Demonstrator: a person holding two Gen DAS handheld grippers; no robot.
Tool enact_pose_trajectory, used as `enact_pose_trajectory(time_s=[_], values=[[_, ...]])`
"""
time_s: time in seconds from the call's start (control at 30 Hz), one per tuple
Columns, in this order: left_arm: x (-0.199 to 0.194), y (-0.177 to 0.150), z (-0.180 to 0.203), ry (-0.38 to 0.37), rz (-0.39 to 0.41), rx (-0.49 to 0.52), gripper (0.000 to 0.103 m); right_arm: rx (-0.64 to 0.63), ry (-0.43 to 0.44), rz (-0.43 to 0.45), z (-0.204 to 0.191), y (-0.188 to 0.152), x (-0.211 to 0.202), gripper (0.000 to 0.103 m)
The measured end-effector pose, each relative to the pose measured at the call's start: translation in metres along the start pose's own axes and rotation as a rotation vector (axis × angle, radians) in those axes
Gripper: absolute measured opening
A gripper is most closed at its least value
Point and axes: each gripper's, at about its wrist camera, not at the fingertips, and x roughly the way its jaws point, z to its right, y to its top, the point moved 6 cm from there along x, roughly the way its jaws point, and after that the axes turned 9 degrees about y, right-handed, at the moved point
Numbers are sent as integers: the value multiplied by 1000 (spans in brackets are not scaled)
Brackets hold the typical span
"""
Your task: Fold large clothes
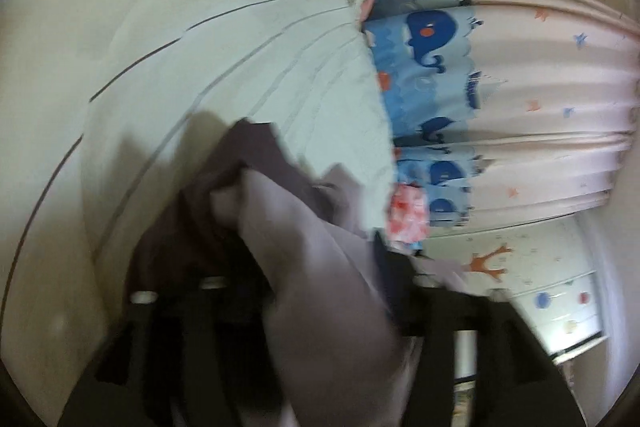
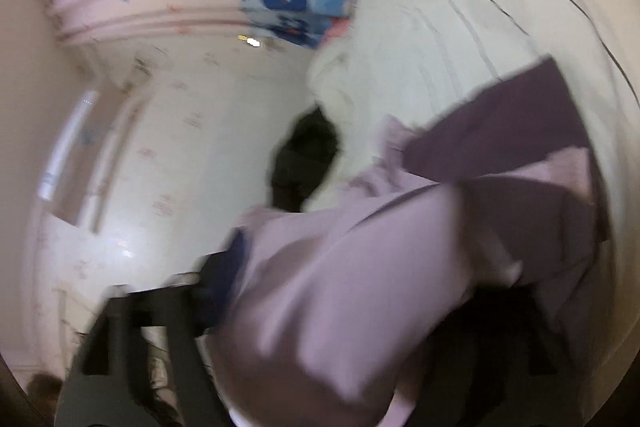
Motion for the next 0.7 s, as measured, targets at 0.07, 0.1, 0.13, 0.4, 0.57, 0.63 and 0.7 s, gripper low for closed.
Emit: enact_pose_trajectory(time_s=[0.07,0.1,0.13,0.4,0.57,0.63,0.7], values=[[-23,8,15,-54,35,-51,91,-14,19,30,-25,8,7,96],[-36,11,23,-80,59,-69,95,-19,22,39,-31,12,8,96],[-45,13,32,-98,74,-70,95,-35,16,61,-38,16,7,96],[-55,-37,118,87,138,375,95,-431,-483,71,-68,-14,7,96],[17,-79,148,210,74,640,95,-555,-721,21,-38,-20,43,96],[52,-80,148,256,63,686,95,-614,-852,-11,-15,-14,62,96],[83,-70,136,326,61,683,95,-636,-992,-73,23,-7,79,96]])
